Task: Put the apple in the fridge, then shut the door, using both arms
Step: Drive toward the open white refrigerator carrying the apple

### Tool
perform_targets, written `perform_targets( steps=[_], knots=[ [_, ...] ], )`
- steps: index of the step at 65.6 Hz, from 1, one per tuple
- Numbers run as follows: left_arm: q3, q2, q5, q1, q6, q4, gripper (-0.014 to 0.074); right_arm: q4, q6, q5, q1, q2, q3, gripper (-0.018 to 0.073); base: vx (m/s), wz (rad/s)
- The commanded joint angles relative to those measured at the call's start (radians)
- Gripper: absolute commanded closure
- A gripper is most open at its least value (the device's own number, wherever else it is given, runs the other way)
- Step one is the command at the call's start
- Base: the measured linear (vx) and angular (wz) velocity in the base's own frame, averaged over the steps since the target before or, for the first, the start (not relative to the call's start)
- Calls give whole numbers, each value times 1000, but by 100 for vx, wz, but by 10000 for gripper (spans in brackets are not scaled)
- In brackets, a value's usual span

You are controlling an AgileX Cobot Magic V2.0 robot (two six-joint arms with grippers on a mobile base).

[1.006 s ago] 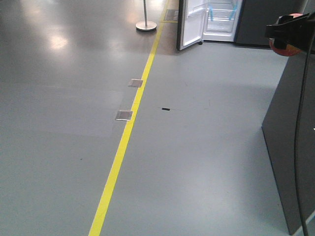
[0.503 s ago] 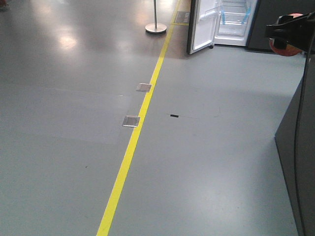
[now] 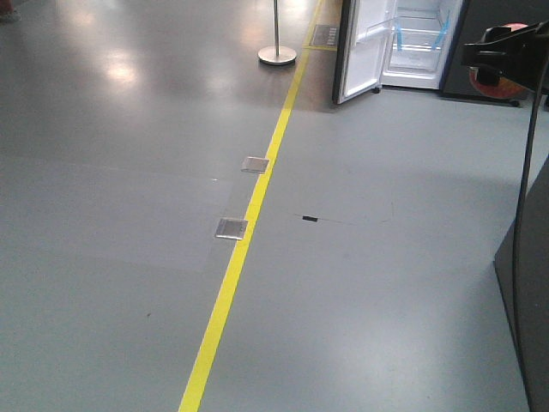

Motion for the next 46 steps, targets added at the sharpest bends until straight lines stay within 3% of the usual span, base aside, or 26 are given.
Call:
perform_targets(
  steps=[1,46],
  knots=[
    [-17,-16,-69,-9,1,0,602,0,-8,-83,-5,-37,-30,345,20,2],
    [-17,-16,-69,-9,1,0,602,0,-8,-83,-5,-37,-30,345,19,0]
  ],
)
